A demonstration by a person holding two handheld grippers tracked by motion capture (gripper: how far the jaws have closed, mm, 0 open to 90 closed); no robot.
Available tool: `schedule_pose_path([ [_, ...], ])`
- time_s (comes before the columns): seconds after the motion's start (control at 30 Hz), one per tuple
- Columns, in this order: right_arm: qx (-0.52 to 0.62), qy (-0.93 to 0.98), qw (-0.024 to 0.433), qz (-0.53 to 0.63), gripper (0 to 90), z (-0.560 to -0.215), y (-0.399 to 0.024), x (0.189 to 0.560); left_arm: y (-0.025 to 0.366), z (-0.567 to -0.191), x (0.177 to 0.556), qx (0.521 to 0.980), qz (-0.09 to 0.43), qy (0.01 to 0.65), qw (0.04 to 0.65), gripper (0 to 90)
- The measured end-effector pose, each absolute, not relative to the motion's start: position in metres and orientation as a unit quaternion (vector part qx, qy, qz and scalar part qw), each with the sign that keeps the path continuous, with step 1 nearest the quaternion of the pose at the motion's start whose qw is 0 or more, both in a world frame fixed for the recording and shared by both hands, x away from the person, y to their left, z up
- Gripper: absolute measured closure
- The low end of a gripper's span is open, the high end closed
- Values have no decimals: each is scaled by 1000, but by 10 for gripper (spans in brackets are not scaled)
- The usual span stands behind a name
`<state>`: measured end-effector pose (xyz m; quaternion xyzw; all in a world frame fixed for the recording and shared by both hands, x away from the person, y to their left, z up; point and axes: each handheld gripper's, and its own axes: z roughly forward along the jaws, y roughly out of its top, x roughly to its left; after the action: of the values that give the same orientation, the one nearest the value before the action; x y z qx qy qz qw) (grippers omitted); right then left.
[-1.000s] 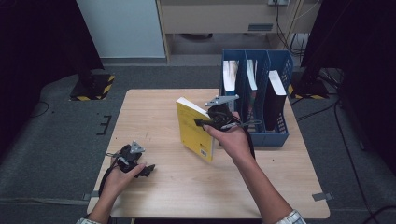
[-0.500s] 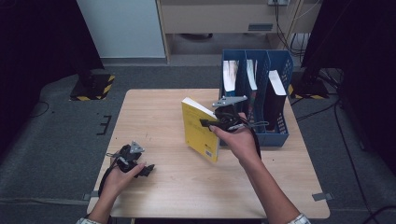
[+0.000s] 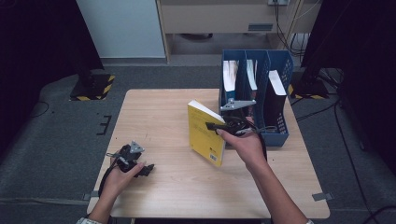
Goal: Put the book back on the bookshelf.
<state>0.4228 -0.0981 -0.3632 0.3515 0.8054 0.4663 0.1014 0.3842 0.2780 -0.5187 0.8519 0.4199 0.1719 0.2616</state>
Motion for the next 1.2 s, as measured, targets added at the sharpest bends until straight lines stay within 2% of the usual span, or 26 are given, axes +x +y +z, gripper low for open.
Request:
schedule_pose_path([
  [0.77,369,790,93,481,751,-359,-139,415,277,-521,384,850,171,424,260,65],
  [1.2,368,782,104,492,751,-327,-153,412,279,-524,384,846,157,433,268,44],
])
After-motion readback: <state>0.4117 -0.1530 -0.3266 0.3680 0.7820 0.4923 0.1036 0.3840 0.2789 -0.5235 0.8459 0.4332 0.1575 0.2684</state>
